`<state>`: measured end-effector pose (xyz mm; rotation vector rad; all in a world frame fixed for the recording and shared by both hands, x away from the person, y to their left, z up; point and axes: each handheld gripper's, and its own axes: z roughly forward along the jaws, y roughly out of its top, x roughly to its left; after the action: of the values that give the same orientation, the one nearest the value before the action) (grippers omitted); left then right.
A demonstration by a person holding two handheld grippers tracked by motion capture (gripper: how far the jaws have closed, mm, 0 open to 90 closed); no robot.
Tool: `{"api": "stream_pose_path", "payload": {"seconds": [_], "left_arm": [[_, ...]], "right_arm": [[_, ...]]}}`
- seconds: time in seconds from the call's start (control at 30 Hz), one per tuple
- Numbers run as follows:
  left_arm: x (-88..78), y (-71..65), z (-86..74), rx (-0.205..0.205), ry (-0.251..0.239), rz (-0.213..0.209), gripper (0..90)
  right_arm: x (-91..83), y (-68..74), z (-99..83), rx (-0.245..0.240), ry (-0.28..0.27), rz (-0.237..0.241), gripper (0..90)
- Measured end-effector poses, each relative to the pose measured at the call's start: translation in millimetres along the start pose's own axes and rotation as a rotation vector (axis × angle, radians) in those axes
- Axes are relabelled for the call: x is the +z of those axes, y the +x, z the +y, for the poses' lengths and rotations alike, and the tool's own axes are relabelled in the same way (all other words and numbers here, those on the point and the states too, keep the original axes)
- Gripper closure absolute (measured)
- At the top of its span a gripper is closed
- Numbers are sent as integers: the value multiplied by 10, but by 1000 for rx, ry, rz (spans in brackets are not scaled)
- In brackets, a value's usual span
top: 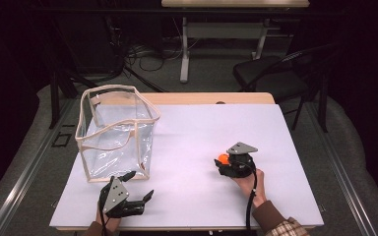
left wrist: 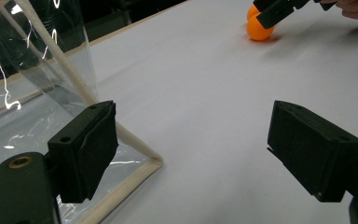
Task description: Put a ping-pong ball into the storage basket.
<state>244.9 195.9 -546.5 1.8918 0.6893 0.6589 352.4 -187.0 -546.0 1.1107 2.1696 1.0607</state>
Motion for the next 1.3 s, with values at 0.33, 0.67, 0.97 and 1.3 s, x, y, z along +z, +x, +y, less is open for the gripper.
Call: {"api": "stream_pose_path", "payload": {"seconds": [0.33,0.67,0.97,1.3], "left_arm": [[1,0,0,0,1,-2,159],[1,-1,0,1,2,-4,159],[4,0,0,2,2,-7,159],[6,0,0,3,3,-9,159]], "right_arm": [[66,-10,-12,12,27,-10,385],[107,-17,-30,29,52,-20,431],[129,-21,-45,34,72,-23,482],[133,-27,-49,35,75,-21,501]]}}
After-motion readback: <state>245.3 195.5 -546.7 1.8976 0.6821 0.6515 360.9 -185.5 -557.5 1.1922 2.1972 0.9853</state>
